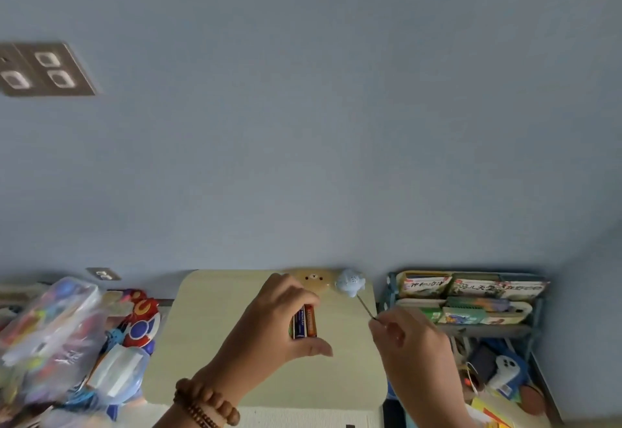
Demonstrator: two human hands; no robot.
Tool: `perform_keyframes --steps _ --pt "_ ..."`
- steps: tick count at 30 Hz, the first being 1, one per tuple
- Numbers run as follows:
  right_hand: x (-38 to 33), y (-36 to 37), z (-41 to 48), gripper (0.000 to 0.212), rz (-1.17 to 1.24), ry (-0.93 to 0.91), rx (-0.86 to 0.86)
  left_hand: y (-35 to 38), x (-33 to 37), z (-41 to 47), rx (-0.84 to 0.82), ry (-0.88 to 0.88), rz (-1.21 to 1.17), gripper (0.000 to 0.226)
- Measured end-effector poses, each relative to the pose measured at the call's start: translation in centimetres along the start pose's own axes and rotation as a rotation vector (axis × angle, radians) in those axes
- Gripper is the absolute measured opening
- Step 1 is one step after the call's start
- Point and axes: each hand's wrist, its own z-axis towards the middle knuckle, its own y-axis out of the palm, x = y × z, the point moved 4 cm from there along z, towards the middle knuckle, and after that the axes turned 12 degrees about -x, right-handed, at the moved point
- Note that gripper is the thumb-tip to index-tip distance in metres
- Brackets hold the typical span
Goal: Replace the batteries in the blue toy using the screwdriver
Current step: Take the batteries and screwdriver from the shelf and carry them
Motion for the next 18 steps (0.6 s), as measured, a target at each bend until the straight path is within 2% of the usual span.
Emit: perform_keyframes --steps 4,11,18 --pt "8.7 10.2 2.1 0.016 -0.029 0.042 -0.01 10.2 -8.3 0.0 -0.038 0.001 0.025 0.063" --pt "21.3 26.4 4.7 0.011 -0.088 0.048 0.173 26.8 -22.2 0.4 -0.02 0.013 0.054 0.065" --pt "29.9 35.7 5.7 0.011 -0.204 0.02 0.27 38.3 -29.1 0.3 -0.025 0.05 0.113 0.069"
